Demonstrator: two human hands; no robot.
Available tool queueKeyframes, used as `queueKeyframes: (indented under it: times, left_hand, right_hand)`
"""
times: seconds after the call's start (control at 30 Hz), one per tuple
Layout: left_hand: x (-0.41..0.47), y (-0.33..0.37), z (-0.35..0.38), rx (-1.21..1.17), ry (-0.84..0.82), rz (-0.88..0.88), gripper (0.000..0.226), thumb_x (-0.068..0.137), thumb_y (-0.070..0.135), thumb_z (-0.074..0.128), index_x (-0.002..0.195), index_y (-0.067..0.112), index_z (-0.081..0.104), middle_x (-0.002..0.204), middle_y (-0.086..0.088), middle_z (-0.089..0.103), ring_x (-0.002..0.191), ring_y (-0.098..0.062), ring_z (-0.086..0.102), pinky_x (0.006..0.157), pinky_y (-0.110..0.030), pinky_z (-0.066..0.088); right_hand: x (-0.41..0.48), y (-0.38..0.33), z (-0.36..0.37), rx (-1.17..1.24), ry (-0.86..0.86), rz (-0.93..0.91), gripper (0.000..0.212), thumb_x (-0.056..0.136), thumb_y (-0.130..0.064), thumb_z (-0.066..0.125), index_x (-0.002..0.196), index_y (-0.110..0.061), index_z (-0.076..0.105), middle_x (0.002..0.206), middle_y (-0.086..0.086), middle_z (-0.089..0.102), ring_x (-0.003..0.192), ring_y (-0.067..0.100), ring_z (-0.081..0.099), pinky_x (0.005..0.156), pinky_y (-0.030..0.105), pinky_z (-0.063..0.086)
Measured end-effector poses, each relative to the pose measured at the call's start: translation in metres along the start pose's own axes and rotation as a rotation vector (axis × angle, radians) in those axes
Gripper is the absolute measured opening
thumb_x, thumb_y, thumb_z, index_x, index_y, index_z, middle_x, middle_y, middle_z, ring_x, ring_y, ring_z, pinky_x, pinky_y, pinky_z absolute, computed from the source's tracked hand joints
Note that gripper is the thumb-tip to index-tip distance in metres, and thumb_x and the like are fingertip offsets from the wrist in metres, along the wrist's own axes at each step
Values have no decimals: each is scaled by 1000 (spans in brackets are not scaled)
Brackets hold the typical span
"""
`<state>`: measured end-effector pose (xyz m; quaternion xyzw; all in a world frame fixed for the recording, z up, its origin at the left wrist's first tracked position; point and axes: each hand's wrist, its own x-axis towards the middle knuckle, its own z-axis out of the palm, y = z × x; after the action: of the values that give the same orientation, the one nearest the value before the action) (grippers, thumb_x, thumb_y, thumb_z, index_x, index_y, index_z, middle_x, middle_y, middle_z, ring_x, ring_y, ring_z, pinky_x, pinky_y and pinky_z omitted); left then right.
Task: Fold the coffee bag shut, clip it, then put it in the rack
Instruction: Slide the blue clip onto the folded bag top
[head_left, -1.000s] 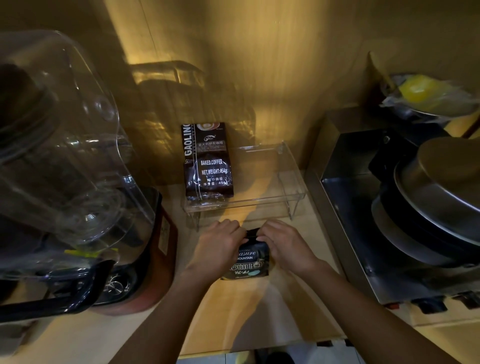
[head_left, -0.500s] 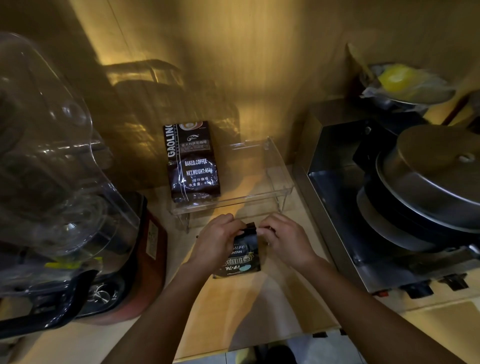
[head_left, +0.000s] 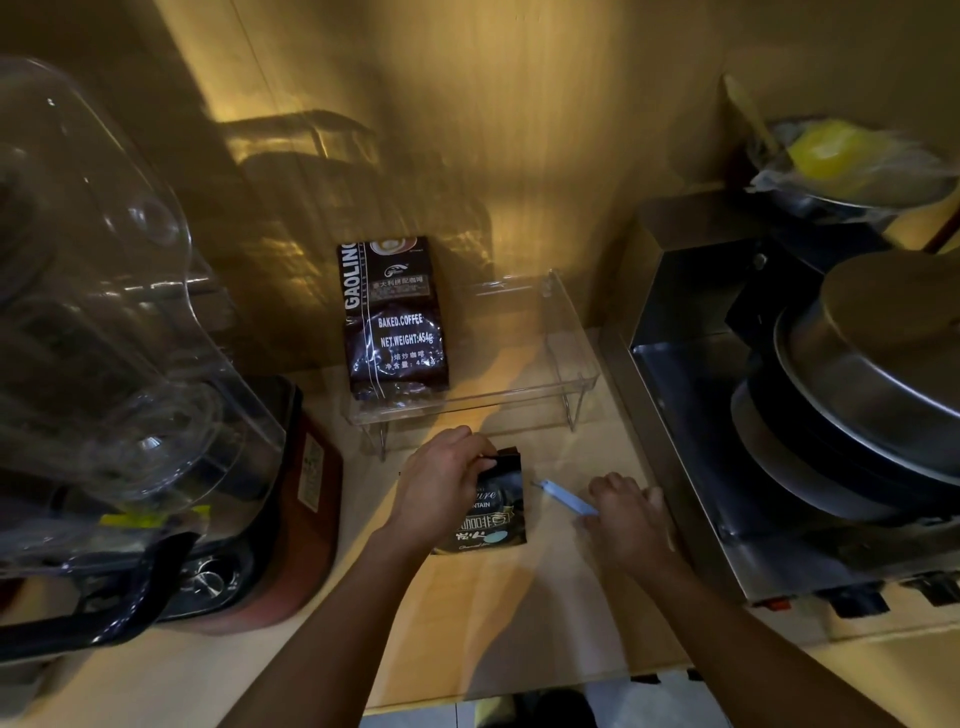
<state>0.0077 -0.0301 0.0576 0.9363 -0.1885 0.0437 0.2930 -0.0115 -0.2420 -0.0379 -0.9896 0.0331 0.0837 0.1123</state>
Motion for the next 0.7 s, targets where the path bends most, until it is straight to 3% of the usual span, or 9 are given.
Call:
queueKeyframes:
  times: [0.2,0.3,0.4,0.53,0.7]
  left_hand:
    - [1,-1,0,-21,123,-159,14,83,11,61,90,22,55,81,8,57,73,-12,52,50,-19,33]
    - [1,-2,-5,5,62,-75,17,83,4,59,90,19,57,85,1,61,78,-18,54,56,-29,42]
    - [2,-4,-6,70,-10,-65,27,76,-8,56,84,15,68,83,-11,57,81,-25,51,58,-38,46]
    - [5,-1,-1,132,-21,-77,32,76,-7,56,92,17,71,81,-8,51,80,-23,47,56,-31,37]
    - [7,0,-1,100,-23,-95,28,79,4,59,99,21,69,76,1,44,73,-14,41,53,-27,29]
  right_hand:
    - [-12,11,8,-77,-16,6,18,82,-27,50,100,-23,52,107,-1,55,102,18,48,91,40,28]
    - [-12,14,3,34,-35,-2,17,82,-20,52,99,-19,52,104,2,56,101,22,51,90,39,31]
    - [-13,11,-8,399,-29,-80,12,83,-5,53,82,-15,46,87,7,53,82,29,56,67,30,37]
    - [-9,2,-26,569,-10,-157,11,89,-6,47,83,-15,44,87,2,50,74,19,51,56,25,34]
    - [-6,-4,-44,554,57,-353,5,89,-3,49,90,-8,49,87,4,49,75,20,49,58,25,32]
